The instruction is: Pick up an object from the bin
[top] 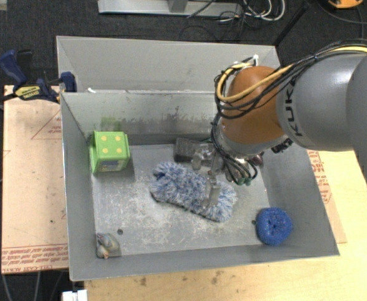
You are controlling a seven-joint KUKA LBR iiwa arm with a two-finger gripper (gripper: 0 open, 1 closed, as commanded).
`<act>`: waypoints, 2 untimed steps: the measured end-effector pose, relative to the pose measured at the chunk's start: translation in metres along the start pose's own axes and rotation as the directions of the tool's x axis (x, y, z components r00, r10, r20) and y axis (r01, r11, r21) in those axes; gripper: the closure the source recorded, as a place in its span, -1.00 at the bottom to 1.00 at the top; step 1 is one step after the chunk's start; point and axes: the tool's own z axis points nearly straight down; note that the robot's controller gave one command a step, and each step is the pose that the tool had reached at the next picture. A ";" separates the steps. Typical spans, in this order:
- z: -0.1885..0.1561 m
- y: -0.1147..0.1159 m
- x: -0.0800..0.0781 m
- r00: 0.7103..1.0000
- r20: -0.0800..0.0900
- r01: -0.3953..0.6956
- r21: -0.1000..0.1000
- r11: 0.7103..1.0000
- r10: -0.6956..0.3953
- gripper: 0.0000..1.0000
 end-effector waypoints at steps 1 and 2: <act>-0.009 -0.003 -0.003 0.978 0.007 -0.207 -0.001 0.978 0.207 -1.00; 0.034 -0.006 -0.001 0.952 0.007 -0.305 -0.002 0.952 0.305 -1.00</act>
Offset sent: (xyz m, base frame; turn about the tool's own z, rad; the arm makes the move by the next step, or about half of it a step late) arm -0.0009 -0.0077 -0.0433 0.3214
